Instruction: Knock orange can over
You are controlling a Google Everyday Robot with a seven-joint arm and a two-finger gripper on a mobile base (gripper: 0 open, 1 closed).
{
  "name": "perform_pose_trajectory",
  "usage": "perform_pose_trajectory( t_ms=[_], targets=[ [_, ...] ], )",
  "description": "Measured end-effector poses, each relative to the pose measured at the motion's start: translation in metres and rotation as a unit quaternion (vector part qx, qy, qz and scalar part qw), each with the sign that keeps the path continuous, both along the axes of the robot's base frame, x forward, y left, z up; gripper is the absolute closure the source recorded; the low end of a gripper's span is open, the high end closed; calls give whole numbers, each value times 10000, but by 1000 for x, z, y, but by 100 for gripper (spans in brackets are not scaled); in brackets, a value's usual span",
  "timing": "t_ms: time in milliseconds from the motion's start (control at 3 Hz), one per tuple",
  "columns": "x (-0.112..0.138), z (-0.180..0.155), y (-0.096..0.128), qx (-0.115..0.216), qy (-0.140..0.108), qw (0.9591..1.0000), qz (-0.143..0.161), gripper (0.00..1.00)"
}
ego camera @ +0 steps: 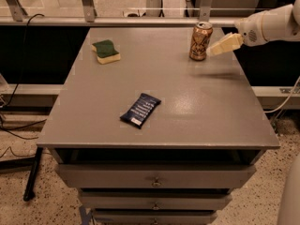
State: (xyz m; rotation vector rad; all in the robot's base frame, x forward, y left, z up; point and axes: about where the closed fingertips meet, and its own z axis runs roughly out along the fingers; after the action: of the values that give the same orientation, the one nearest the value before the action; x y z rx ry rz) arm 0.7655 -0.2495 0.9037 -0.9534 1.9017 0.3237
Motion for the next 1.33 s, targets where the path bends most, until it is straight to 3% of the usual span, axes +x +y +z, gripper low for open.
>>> perform_pose_trajectory(
  t_ms=[333, 667, 1000, 1333],
  targets=[
    [14, -10, 17, 665, -108, 9971, 352, 0],
    [17, -20, 37, 1245, -29, 9897, 705, 0],
    [-1, -10, 83, 1685, 219, 9772, 1273, 0],
    [-23, 6, 120, 1863, 382, 9670, 1695, 0]
  ],
)
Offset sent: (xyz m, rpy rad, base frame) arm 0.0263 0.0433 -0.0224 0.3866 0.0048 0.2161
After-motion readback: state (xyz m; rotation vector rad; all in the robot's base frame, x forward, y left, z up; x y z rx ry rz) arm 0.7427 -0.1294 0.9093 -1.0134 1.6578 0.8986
